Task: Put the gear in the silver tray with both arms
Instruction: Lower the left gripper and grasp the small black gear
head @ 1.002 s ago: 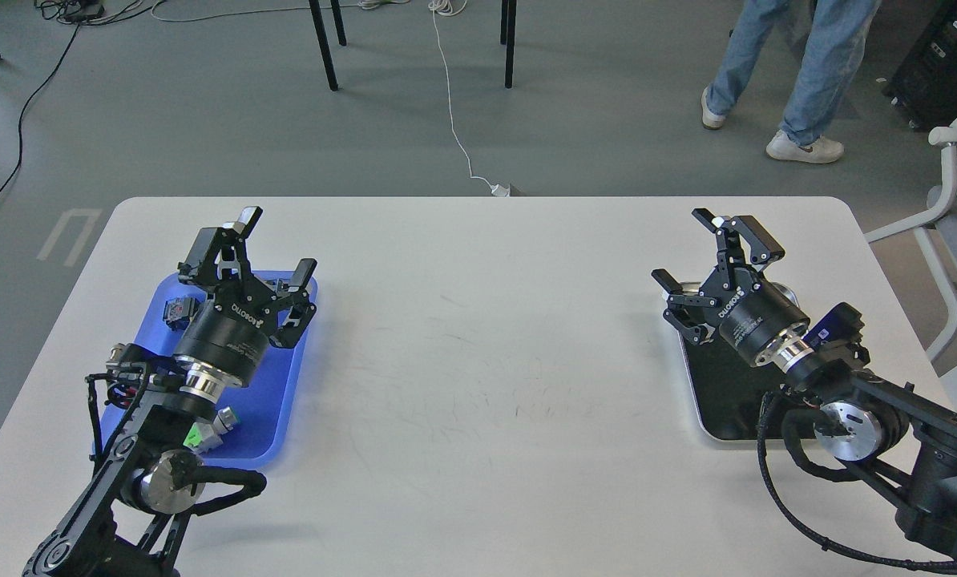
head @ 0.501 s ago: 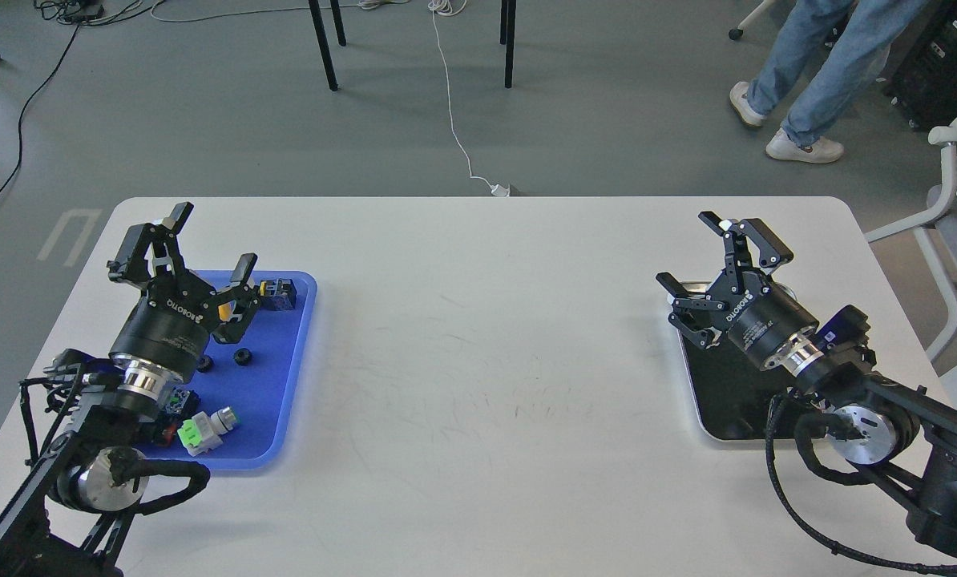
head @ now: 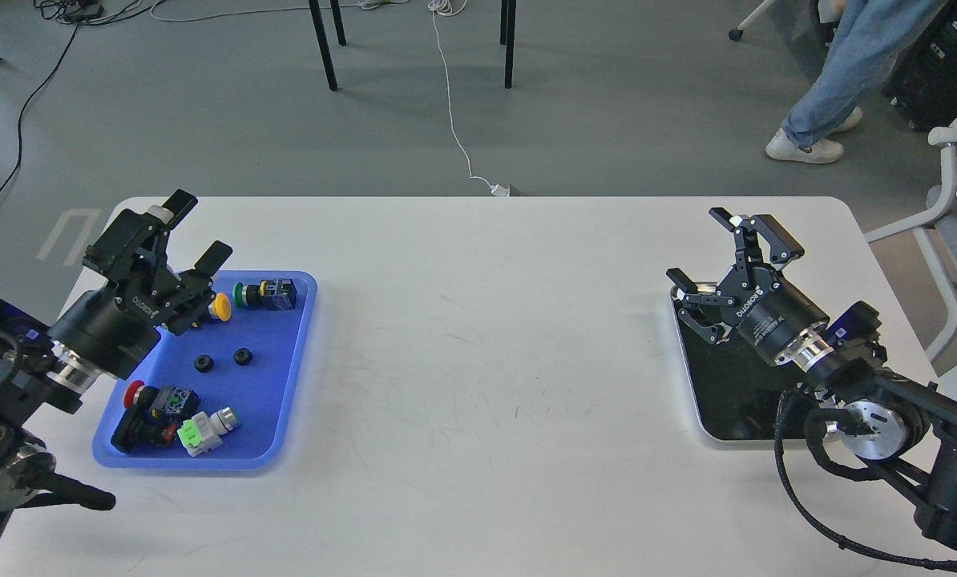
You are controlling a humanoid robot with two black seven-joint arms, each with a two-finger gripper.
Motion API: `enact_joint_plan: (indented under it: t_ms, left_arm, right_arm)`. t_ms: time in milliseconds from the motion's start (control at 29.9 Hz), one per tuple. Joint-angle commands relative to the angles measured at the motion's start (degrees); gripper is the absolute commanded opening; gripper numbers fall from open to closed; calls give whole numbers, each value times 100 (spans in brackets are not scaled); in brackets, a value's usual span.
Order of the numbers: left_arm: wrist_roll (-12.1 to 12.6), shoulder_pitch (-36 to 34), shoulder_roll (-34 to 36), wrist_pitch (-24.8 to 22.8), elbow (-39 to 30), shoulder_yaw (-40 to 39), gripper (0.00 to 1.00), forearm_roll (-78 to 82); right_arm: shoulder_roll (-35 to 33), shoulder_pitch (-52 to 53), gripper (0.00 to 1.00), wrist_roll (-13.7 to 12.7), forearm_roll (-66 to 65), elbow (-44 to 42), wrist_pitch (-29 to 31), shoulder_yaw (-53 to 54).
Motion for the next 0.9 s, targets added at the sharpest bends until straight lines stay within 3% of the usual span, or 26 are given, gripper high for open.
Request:
enact_joint_plan:
  t_ms: [0,100,267,368,668,869]
  left_arm:
    - [-51,-24,892,-1,-174,296,98,1302]
    - [-51,-50,1298,-1,-184,551,98,2620]
    - [-51,-269,1676,750,-79,1051,97,5046]
    - [-51,-743,1729,1199,210,1630,97,5914]
    - [-51,-2431,1607,1824,1591,4083,92,5914]
    - [-51,-2511,1492,1789,1724,4278,91,5914]
  right_arm:
    - [45,-1,99,0,-9,-7,0,-3]
    - [45,16,99,0,-18,-24,0,-3]
    - [62,51,99,0,-27,-15,0,-21]
    - [62,51,99,0,-27,-15,0,-21]
    - [54,86,99,0,-27,2,0,-12]
    - [45,86,99,0,-27,2,0,-12]
